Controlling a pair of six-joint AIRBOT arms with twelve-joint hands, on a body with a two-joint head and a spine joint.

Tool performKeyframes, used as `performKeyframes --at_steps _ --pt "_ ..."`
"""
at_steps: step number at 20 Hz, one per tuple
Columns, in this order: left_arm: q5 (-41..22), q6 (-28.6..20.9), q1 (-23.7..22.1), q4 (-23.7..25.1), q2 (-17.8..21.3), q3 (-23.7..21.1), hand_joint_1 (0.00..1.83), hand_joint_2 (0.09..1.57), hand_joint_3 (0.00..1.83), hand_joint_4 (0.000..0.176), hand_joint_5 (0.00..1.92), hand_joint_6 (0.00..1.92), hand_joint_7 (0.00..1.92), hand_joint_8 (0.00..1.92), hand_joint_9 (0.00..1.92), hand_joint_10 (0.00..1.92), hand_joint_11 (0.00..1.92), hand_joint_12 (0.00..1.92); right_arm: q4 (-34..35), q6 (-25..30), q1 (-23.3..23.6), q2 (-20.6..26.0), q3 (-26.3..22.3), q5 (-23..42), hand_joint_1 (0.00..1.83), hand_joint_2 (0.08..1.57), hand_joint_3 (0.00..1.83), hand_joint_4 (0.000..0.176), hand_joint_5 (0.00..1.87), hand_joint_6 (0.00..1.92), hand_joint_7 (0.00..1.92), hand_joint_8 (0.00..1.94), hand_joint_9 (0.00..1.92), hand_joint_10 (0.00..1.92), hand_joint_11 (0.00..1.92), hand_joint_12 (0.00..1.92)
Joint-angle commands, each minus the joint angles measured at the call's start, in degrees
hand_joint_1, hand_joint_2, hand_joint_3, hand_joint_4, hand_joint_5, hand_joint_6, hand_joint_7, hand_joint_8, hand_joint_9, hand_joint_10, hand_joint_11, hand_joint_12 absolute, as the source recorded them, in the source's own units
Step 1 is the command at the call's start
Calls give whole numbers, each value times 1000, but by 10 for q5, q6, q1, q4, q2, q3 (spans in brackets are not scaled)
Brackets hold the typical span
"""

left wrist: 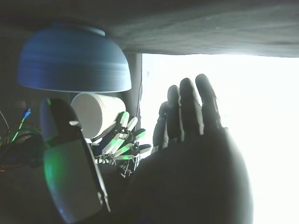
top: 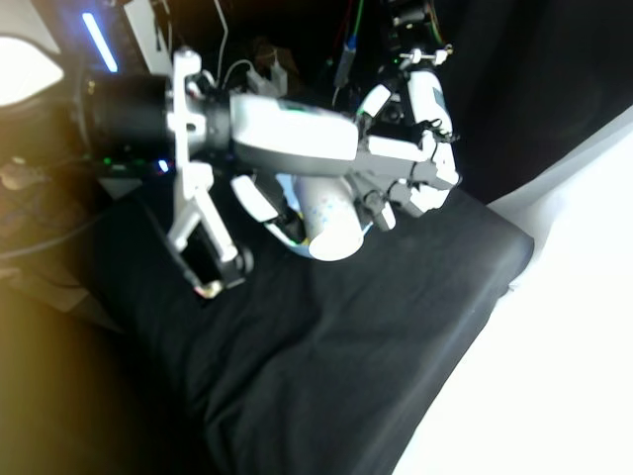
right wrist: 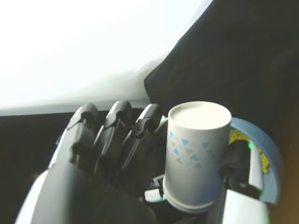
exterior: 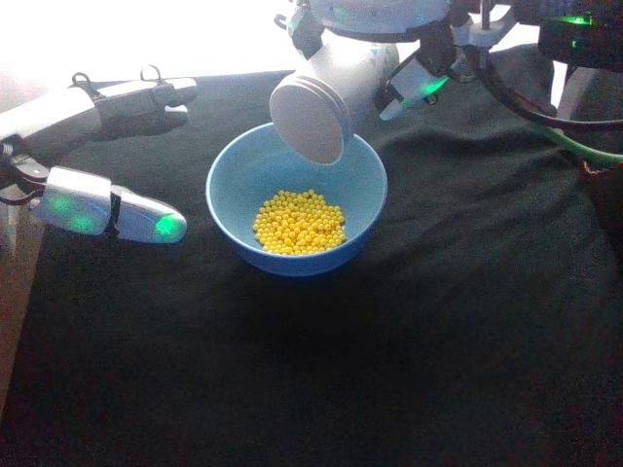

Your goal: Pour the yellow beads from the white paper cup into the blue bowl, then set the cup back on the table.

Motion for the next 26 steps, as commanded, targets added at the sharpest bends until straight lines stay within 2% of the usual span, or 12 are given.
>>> performKeyframes --at_steps 1,2,3,5,7,8,10,11,13,18,21,26 --pt "-61 -6 -7 -19 -1 3 814 769 0 36 146 5 305 3 271 2 11 573 16 -5 14 5 -1 6 1118 1112 6 0 967 1041 980 3 517 5 0 208" --pt "-61 -7 -7 -19 -1 3 822 768 0 31 153 8 306 4 273 3 19 576 29 -5 14 7 -1 6 1137 1113 2 0 968 1044 959 1 539 8 3 217" --pt "-61 -7 -7 -19 -2 3 827 773 2 28 146 4 299 0 263 0 14 573 42 -5 16 11 0 7 1227 1132 0 0 915 1118 950 825 593 13 0 272" --pt "-61 -7 -7 -19 -2 3 833 768 0 30 148 4 308 4 272 5 22 573 69 -5 20 18 4 7 1184 1094 0 0 1010 936 916 142 592 6 0 357" --pt "-61 -10 -7 -19 -2 3 825 762 0 31 152 5 306 3 278 7 28 577 96 -5 20 25 7 7 1254 1091 3 0 1154 781 898 964 689 13 0 562" --pt "-61 -11 -7 -19 -2 3 827 760 0 32 150 4 306 2 275 6 23 574 114 -5 20 30 10 10 1249 1100 0 0 1175 572 901 1174 815 77 0 1083" --pt "-61 -12 -7 -19 -2 3 827 768 0 42 145 1 299 1 272 4 16 566 177 -5 20 44 26 31 1179 1084 2 0 1046 850 1026 1272 1004 1444 630 1770" --pt "-61 -13 -7 -19 -2 3 827 768 0 42 145 1 299 1 272 4 16 566 191 -5 20 47 29 36 1179 1084 2 0 1046 850 1026 1272 1004 1444 630 1770" --pt "-63 -14 -6 -20 -2 3 824 766 0 40 141 0 299 1 282 8 17 566 257 -5 10 59 37 64 1189 1066 0 0 1088 784 1088 1807 1268 1902 1335 1915" --pt "-66 -16 -1 -24 -3 3 815 780 3 61 109 0 283 0 252 2 2 534 343 -7 -20 67 46 101 1199 1053 1 0 1118 734 1042 1801 1193 1921 1353 1921" --pt "-67 -16 5 -28 -3 3 820 777 1 54 122 6 290 4 270 10 42 532 468 -61 -63 72 57 156 1258 1087 0 0 1087 647 1034 1100 943 1140 856 1655" --pt "-69 -16 11 -32 -4 2 766 771 6 48 130 0 292 1 294 4 109 481 625 -67 -145 77 77 246 1247 1066 0 9 1149 708 1039 902 879 816 586 1490"
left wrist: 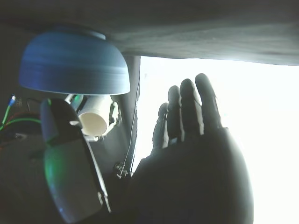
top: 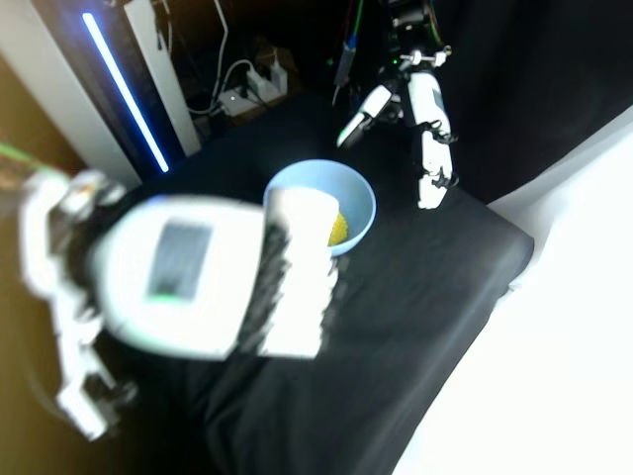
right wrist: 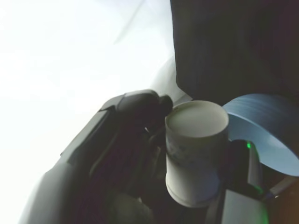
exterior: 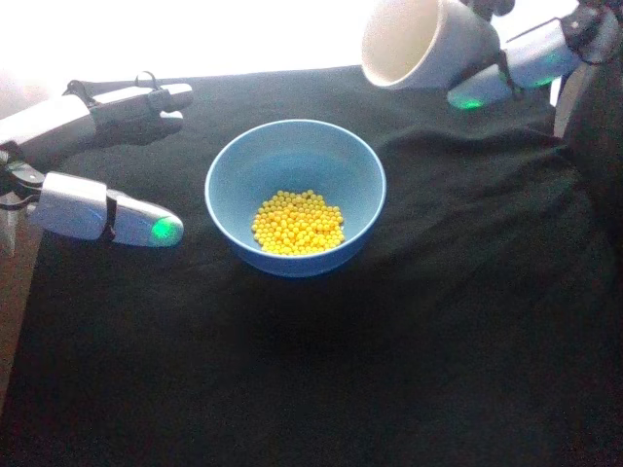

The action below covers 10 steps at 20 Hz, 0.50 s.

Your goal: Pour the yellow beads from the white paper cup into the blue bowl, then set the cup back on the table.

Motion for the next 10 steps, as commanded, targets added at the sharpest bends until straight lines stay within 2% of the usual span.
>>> performKeyframes --at_steps 1,2,3,4,5,7,8,9,10 --pt "-63 -5 -4 -21 -3 2 777 768 4 63 131 0 281 0 281 0 101 478 32 1 0 -1 1 87 1246 1064 0 14 1153 717 1050 865 901 746 590 1423" --pt "-63 -5 -3 -22 -3 2 776 768 4 62 133 1 287 3 287 3 107 482 62 1 -18 1 2 104 1252 1077 2 0 1156 749 976 943 843 691 502 1415" --pt "-64 -5 -2 -23 -3 1 774 770 4 59 130 0 287 3 285 3 107 483 92 1 -34 2 2 125 1259 1088 0 0 1163 751 919 1012 786 681 436 1427" --pt "-65 -6 0 -24 -3 1 771 780 8 62 118 0 272 0 272 0 89 476 115 1 -48 3 2 142 1251 1113 3 0 1105 887 860 1044 695 575 285 1394" --pt "-65 -6 1 -25 -3 0 793 779 6 77 120 1 272 1 265 0 71 469 142 1 -67 4 2 160 1239 1142 2 0 1055 983 793 1110 652 475 206 1345" --pt "-67 -6 3 -27 -3 -1 790 797 0 66 118 1 273 0 255 1 51 524 176 1 -90 4 2 182 1241 1139 0 0 1061 968 798 1121 701 438 188 1397" --pt "-68 -6 3 -27 -3 -1 780 797 0 72 122 2 274 0 256 2 47 536 200 1 -105 4 2 197 1248 1113 0 0 1105 864 869 1080 796 522 349 1425" --pt "-68 -6 3 -27 -3 -2 773 788 0 63 135 7 282 3 268 6 63 548 219 1 -117 4 1 208 1245 1095 0 0 1106 815 948 1024 893 591 545 1349" --pt "-68 -6 3 -27 -3 -2 769 771 0 72 132 4 278 1 266 5 51 544 233 1 -126 4 0 217 1357 1085 2 0 1048 822 1020 924 924 1036 706 1232"
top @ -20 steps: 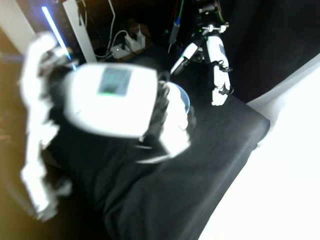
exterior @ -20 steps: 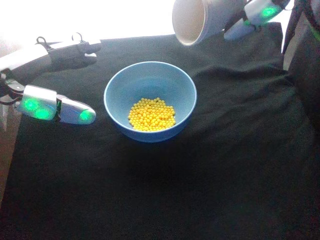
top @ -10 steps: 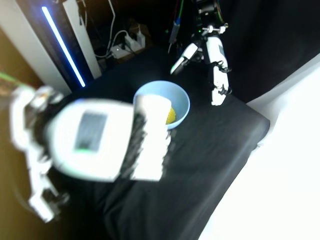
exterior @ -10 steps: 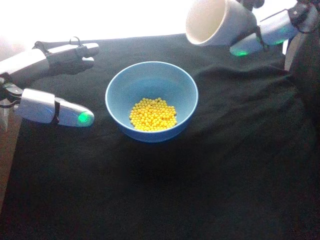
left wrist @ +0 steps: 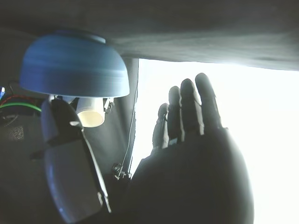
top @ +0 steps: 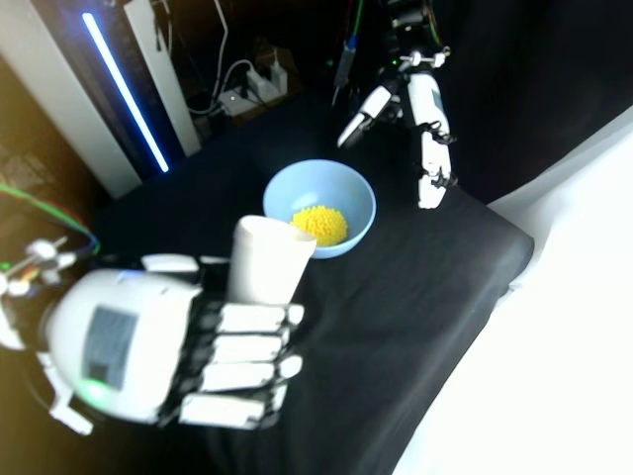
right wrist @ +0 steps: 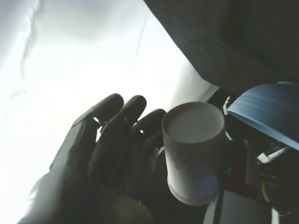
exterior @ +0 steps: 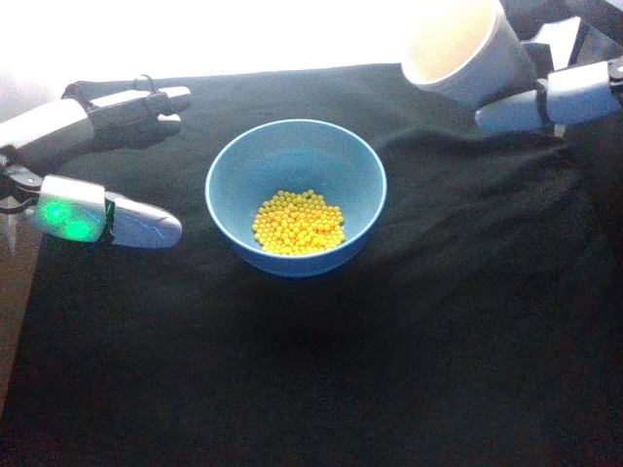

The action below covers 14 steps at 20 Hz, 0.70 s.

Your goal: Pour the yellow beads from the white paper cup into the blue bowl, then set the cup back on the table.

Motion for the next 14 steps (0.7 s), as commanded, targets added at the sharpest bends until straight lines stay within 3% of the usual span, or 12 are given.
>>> performKeyframes --at_steps 1,2,3,4,5,6,8,9,11,12,13,14 --pt "-66 -5 -4 -20 -3 -1 767 765 0 72 129 3 281 2 267 5 44 539 30 2 -3 0 0 96 1269 1084 1 0 1124 743 972 1007 816 886 570 1302" --pt "-65 -5 -4 -20 -3 -1 756 771 0 54 121 0 277 0 270 5 48 539 50 2 -17 0 -1 111 1354 1092 0 0 1110 778 989 957 856 1146 602 1301" --pt "-65 -5 -3 -20 -3 -1 761 769 0 44 123 1 278 1 272 6 51 539 69 2 -28 -1 -3 126 1377 1088 2 0 1048 865 993 930 929 1121 752 1194" --pt "-65 -5 -2 -21 -3 -1 749 765 0 36 121 1 278 1 278 7 54 537 90 2 -41 -3 -4 143 1379 1087 0 0 1120 791 1001 929 874 1169 644 1240" --pt "-66 -5 -1 -22 -3 -1 740 764 0 43 118 0 271 0 274 4 47 530 104 2 -48 -5 -5 153 1379 1086 0 0 1169 729 1003 930 839 1183 570 1280" --pt "-67 -5 0 -22 -3 -2 723 758 0 41 117 0 272 1 280 6 58 530 120 2 -58 -8 -5 165 1283 1079 0 0 1172 728 971 959 805 839 464 1317" --pt "-67 -5 0 -23 -3 -2 703 743 0 32 114 1 278 2 281 0 116 383 147 2 -74 -13 -6 184 1259 1098 1 0 1134 820 895 1034 765 542 102 1380" --pt "-67 -5 0 -23 -3 -2 697 741 0 27 114 3 277 2 276 0 125 367 162 2 -82 -15 -8 194 1247 1101 1 0 1113 827 907 1051 814 550 194 1450" --pt "-67 -5 1 -24 -3 -3 689 741 0 18 115 3 280 3 287 5 150 369 178 2 -94 -18 -10 202 1248 1123 0 0 1069 970 862 1028 703 425 7 1434" --pt "-67 -5 3 -24 -2 -3 694 738 0 23 116 2 278 1 281 1 144 364 184 2 -98 -18 -11 204 1243 1090 3 0 1092 869 975 945 913 389 243 1330" --pt "-67 -6 4 -24 -2 -3 694 738 0 23 116 2 278 1 281 1 144 364 189 2 -101 -18 -12 206 1243 1090 3 0 1092 869 975 945 913 389 243 1330" --pt "-67 -6 6 -25 -2 -3 689 736 0 30 112 0 267 0 277 0 151 365 194 2 -103 -19 -13 208 1245 1118 2 0 1077 945 870 1011 788 271 60 1346"
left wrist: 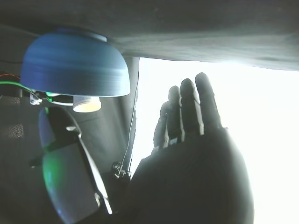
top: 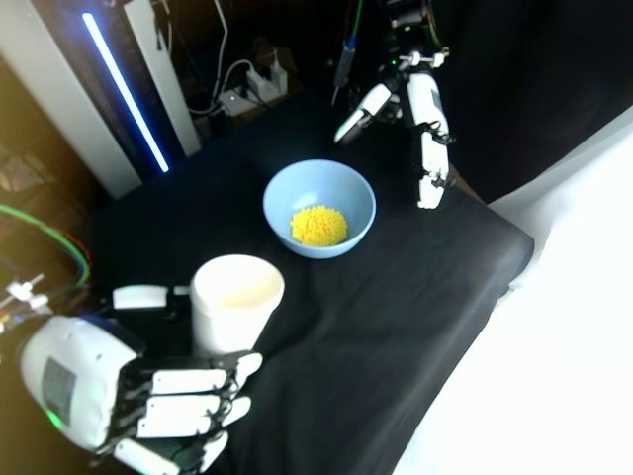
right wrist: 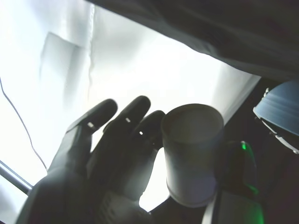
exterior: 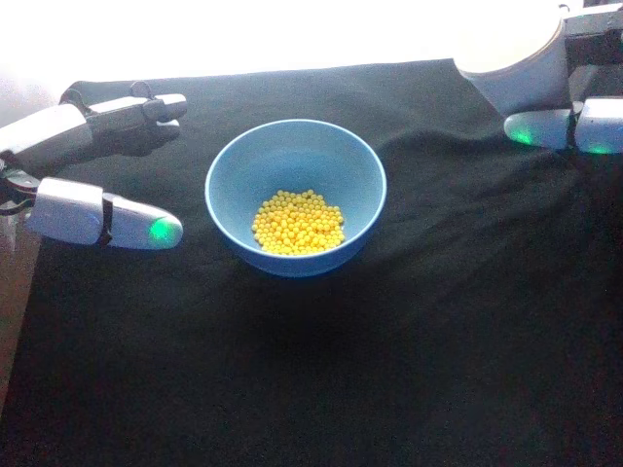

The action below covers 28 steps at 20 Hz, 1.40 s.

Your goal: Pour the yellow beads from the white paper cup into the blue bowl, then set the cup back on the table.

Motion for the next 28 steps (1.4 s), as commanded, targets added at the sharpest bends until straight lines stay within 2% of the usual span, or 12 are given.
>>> performKeyframes --at_steps 1,5,12,14,15,17,18,20,24,26,27,28 --pt "-62 -6 -3 -21 -2 -2 693 743 1 28 102 0 258 0 270 0 139 357 7 4 -1 2 0 82 1249 1116 2 0 1071 971 887 987 869 207 104 1339" --pt "-62 -6 -2 -21 -2 -2 686 734 0 23 121 5 284 8 299 10 175 364 36 4 -21 -4 -3 104 1241 1091 0 0 1011 1032 1069 755 1147 64 470 998" --pt "-63 -6 -1 -22 -2 -3 700 739 1 16 110 0 271 0 279 0 125 340 96 23 -55 -24 -4 142 1251 1103 2 0 1088 936 922 942 1123 7 385 1057" --pt "-64 -6 0 -23 -2 -3 711 741 1 42 100 2 263 1 265 5 116 332 106 23 -58 -29 -3 146 1184 1099 0 0 1022 923 930 343 1049 8 482 946" --pt "-65 -6 0 -23 -2 -3 724 741 0 26 98 1 262 1 251 0 85 317 111 23 -60 -31 -3 150 1168 1099 2 0 1013 919 713 99 543 1 96 755" --pt "-65 -6 1 -23 -2 -4 718 731 0 22 106 4 269 3 261 5 92 315 116 24 -63 -33 -3 153 1168 1096 0 0 1020 904 687 37 510 20 18 785" --pt "-65 -6 1 -24 -2 -4 716 738 0 21 113 6 271 3 265 6 111 317 119 24 -65 -34 -3 153 1238 1105 1 0 1090 887 856 808 891 131 297 991" --pt "-67 -6 1 -24 -2 -4 729 736 0 48 108 2 257 0 249 0 95 302 125 24 -67 -38 -3 153 1244 1132 0 0 1063 964 831 1071 1009 126 412 949" --pt "-68 -6 2 -24 -2 -4 707 741 2 31 112 3 264 2 263 9 132 311 136 25 -80 -45 -2 152 1226 1167 5 0 1008 1050 739 1200 773 36 49 1306" --pt "-67 -6 2 -23 -2 -4 707 730 0 36 113 2 272 3 258 3 105 291 141 27 -85 -48 -2 152 1166 1122 0 0 975 978 775 259 693 17 1 1297" --pt "-67 -6 2 -23 -2 -4 707 730 0 36 113 2 272 3 258 3 105 291 143 27 -86 -49 -2 152 1166 1122 0 0 975 978 775 259 693 17 1 1297" --pt "-68 -6 2 -23 -2 -4 709 727 0 45 111 1 267 1 257 3 112 292 146 27 -88 -51 -2 152 1156 1133 4 0 943 1028 657 74 442 26 0 894"
